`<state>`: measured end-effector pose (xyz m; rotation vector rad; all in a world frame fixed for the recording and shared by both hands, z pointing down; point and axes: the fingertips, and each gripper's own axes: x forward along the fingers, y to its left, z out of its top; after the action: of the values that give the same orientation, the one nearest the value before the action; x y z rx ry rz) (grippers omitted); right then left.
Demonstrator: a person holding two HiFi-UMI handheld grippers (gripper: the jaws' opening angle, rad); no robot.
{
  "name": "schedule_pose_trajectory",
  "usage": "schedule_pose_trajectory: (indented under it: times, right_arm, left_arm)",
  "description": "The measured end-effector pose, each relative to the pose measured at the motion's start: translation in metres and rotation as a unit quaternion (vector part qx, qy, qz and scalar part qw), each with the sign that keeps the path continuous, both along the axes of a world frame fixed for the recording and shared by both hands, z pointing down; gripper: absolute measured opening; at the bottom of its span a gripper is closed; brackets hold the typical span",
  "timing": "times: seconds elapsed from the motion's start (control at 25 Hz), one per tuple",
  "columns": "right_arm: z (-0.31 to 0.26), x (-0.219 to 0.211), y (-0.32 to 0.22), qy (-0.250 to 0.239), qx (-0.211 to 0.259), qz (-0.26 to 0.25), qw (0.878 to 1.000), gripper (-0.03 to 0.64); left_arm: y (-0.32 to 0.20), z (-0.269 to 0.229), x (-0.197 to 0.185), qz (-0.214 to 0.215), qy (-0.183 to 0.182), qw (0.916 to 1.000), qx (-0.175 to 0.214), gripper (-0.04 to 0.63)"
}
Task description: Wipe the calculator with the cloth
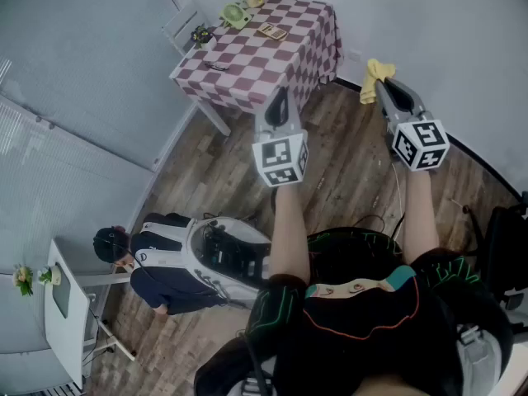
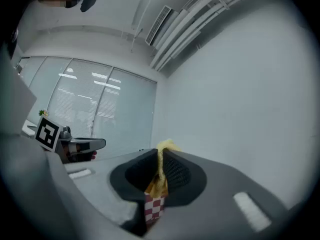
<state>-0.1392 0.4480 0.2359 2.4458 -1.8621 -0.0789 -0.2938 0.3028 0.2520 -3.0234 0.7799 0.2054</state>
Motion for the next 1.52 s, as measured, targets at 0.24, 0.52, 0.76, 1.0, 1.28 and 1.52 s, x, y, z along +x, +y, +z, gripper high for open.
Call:
schedule_pose_trajectory:
  times: [0.24, 0.52, 0.76, 1.0, 1.28, 1.52]
  right_arm:
    - [0.002, 0.0, -0.008, -0.005, 0.003, 0.017, 1.0, 0.034]
    - [0.02, 0.023, -0.001, -0.014, -0.026, 0.045, 0.999, 0.034]
    - [0.035, 0.046, -0.031, -0.027, -0.041, 0.036, 0.998, 0.034]
    - [0.066, 0.083, -0.095, -0.047, -0.066, 0.011, 0.997, 0.034]
    - [0.116, 0.137, -0.184, -0.078, -0.117, -0.022, 0.99, 0.034]
    - [0.145, 0.197, -0.242, -0.123, -0.126, -0.018, 0.984, 0.034]
  left_arm:
    - [-0.011, 0.002, -0.002, 0.0, 0.015, 0.9998, -0.012, 0.012]
    - [-0.016, 0.022, 0.016, 0.009, 0.012, 0.9992, -0.037, 0.012]
    - [-0.049, 0.038, 0.034, -0.008, 0.011, 0.9982, -0.059, 0.012]
    - [-0.101, 0.07, 0.061, -0.032, -0.004, 0.996, -0.083, 0.012]
    - [-0.169, 0.116, 0.108, -0.062, -0.031, 0.9894, -0.128, 0.014]
    - [-0.224, 0.149, 0.161, -0.066, -0.073, 0.9826, -0.158, 0.014]
